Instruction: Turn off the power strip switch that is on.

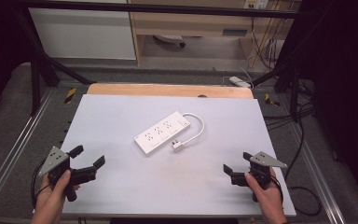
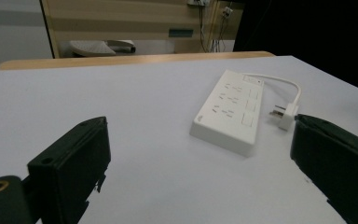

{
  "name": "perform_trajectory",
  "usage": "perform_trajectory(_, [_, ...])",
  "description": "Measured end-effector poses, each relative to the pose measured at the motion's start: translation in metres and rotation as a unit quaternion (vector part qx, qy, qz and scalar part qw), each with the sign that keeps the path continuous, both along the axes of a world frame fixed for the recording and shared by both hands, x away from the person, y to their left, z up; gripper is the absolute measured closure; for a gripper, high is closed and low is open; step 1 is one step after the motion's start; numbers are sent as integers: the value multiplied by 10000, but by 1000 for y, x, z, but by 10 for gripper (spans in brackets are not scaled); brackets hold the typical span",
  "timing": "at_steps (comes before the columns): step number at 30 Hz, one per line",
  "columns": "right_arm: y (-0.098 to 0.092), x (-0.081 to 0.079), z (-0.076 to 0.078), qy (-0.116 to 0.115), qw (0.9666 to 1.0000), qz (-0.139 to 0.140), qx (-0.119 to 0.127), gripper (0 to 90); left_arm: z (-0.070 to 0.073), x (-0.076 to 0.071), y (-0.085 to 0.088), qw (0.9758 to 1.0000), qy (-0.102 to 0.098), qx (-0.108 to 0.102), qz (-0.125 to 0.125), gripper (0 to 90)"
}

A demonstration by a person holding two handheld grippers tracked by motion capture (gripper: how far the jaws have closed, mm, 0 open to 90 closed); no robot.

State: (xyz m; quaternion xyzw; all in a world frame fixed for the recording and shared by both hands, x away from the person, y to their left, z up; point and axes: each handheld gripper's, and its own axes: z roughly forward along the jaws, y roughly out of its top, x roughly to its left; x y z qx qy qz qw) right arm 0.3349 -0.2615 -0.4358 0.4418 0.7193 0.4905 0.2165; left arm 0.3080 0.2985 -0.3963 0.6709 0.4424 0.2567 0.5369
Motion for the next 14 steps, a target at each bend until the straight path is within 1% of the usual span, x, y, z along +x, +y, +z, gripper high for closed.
perform_trajectory(4, [0,1,-1,19,10000,1,-20,22,-11,-4,-3,9999,56,126,-55,48])
perform_trajectory(7, [0,1,-1,24,10000,1,-41,22,-20,-8,-6,9997,145,175,-83,48])
perform_trajectory(8, [0,1,-1,33,10000,-6,-56,22,-22,-9,-8,9995,192,210,-118,50])
perform_trajectory(11, [-1,2,-2,71,9999,-67,-100,22,-27,-13,-15,9989,245,318,-227,51])
perform_trajectory(13, [-1,3,-4,149,9996,-159,-203,22,-31,-15,-19,9982,337,400,-287,50])
perform_trajectory(14, [-1,5,-6,231,9990,-237,-291,23,-32,-15,-21,9979,390,415,-299,53])
